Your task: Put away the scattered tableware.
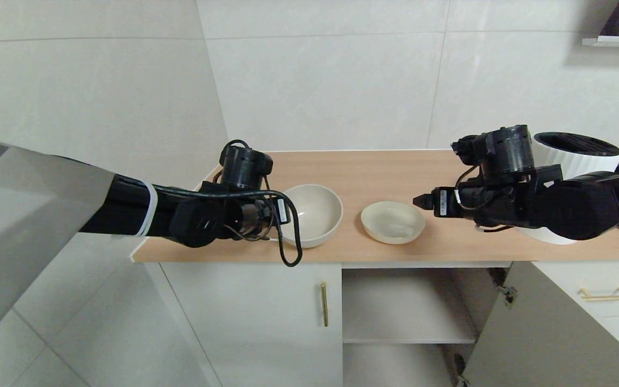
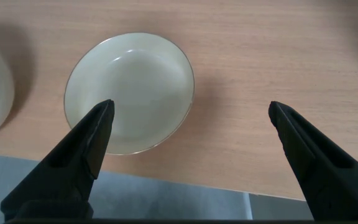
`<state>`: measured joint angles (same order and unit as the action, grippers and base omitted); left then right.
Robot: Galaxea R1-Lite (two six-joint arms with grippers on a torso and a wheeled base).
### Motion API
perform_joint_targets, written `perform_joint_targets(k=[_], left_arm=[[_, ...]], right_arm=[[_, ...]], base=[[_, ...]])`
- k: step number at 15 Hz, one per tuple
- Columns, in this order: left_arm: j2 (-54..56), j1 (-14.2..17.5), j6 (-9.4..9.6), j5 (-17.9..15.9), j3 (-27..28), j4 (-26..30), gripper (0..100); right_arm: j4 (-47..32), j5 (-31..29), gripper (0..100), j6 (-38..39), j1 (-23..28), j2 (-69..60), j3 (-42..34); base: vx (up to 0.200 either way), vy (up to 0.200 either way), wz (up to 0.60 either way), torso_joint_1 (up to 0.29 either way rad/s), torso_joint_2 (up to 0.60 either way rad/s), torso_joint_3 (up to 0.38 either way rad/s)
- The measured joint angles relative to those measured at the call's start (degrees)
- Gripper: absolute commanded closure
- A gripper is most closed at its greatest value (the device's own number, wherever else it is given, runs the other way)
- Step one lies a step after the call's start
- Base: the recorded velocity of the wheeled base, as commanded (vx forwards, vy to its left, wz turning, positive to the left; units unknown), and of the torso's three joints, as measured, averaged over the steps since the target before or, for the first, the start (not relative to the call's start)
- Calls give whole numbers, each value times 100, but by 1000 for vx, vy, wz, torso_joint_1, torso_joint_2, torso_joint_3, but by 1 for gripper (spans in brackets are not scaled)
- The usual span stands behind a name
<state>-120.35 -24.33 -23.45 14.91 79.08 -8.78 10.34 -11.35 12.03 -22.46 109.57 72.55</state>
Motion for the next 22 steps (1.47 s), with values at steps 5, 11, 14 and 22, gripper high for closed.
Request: perform_joint_targets(k=[5,11,14,22], left_arm=[[535,-26,-7,-57,-494,-2,100],[1269,-162,35,-418,-1271,-483,100],[1363,-190,28,-413,-1320,-492,100],[1481,-195,11,-413,-1343,-488,100]], right_arm=[[-18,-224,0,34,0,372,278],[50,-578,0,91,7,1237,684],[173,-580,100,162,7,1482,747],[160,-496,100,447,5,1417,711]], base=[[0,0,0,0,0,0],[0,0,0,0,0,0],[0,0,0,0,0,0],[0,0,0,0,0,0]])
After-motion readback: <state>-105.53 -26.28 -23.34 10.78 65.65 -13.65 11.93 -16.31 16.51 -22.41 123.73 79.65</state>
